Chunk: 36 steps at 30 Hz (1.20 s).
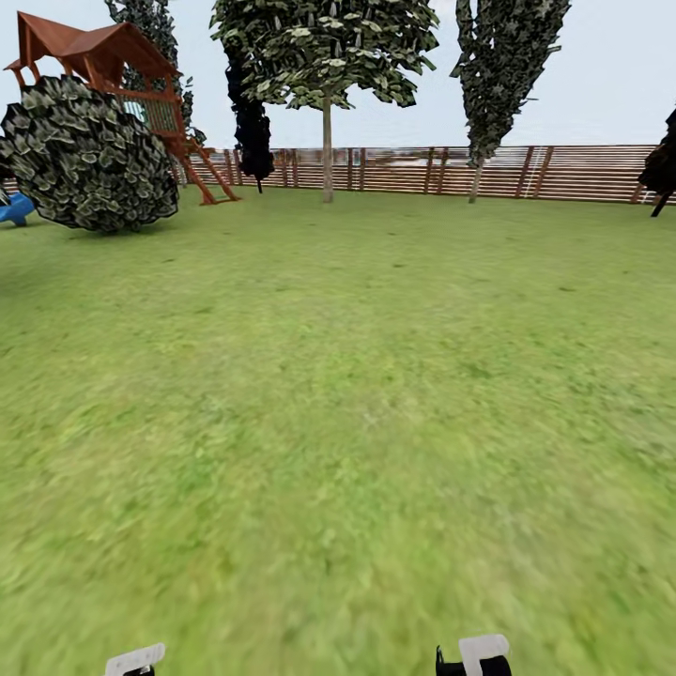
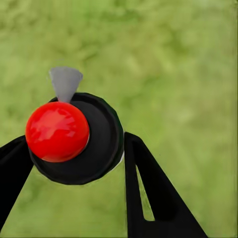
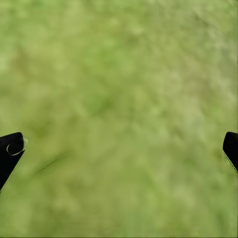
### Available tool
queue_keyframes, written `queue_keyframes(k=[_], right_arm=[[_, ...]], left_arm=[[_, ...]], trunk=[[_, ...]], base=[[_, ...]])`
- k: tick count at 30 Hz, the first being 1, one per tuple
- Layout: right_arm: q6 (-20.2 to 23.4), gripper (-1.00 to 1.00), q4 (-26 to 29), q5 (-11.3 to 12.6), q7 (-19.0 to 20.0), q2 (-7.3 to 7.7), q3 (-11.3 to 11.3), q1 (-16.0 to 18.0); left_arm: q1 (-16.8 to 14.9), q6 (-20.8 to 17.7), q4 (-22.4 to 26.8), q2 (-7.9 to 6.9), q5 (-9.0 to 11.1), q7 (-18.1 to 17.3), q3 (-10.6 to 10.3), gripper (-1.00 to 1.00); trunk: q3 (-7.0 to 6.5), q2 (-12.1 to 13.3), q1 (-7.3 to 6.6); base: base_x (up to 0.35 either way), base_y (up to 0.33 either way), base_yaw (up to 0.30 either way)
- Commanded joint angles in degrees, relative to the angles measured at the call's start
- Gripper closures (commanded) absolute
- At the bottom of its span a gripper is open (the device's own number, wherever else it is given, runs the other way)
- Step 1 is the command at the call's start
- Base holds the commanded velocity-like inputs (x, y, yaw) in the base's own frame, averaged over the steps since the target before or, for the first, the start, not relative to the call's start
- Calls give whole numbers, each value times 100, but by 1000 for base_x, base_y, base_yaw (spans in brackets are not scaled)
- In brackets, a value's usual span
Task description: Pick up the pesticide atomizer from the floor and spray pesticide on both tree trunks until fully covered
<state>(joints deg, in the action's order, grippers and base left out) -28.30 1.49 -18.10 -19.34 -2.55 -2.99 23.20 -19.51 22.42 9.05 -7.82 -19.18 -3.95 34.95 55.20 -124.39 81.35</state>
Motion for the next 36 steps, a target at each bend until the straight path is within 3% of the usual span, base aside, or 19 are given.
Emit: queue_keyframes(k=[1,36], right_arm=[[0,-100,0,0,0,0,0,0],[0,-100,-1,0,0,0,0,0]], left_arm=[[0,0,1,0,2,0,0,100],[0,0,-8,2,2,-9,-6,100]], trunk=[[0,0,0],[0,0,0]], base=[[338,0,0],[338,0,0]])
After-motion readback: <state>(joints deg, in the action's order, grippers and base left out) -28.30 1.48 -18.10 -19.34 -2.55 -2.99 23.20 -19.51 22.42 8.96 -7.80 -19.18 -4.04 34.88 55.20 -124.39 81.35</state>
